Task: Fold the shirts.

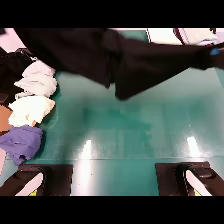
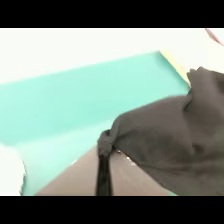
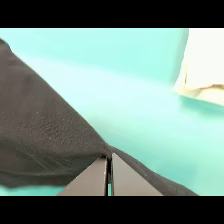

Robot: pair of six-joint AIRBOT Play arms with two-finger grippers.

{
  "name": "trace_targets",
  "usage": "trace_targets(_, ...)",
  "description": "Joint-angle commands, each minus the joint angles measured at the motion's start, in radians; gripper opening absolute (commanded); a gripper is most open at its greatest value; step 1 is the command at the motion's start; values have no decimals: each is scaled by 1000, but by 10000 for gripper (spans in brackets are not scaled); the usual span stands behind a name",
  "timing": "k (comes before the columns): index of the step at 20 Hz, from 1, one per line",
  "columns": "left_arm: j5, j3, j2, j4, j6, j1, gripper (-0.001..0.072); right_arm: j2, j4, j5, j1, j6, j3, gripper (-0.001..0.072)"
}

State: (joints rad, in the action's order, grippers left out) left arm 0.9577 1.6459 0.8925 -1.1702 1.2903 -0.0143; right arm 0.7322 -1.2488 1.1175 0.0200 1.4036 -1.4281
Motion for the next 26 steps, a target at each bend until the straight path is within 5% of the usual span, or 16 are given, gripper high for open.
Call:
trace_targets(1, 96, 8, -29, -18, -35, 2, 28, -55, -45, 59, 31, -10, -58, 11)
trace_targets(8, -122, -565, 77, -27, -31, 2, 27, -63, -170, -3, 31, -8, 315, 11)
trace_targets(17, -82, -599, 91, -27, -17, 2, 32, 96, -132, 56, -53, 23, 329, 11)
trace_targets(18, -74, -613, 108, -27, 4, 2, 219, 113, -132, 62, -68, 26, 328, 11)
trace_targets(19, -73, -621, 129, -27, 56, 2, 565, 132, -132, 65, -90, 28, 329, 11)
trace_targets(20, -58, -620, 146, -25, 99, 2, 618, 147, -133, 65, -115, 28, 328, 12)
trace_targets(26, 53, -655, 220, 126, 116, -70, 620, 203, -131, 61, -175, 29, 328, 12)
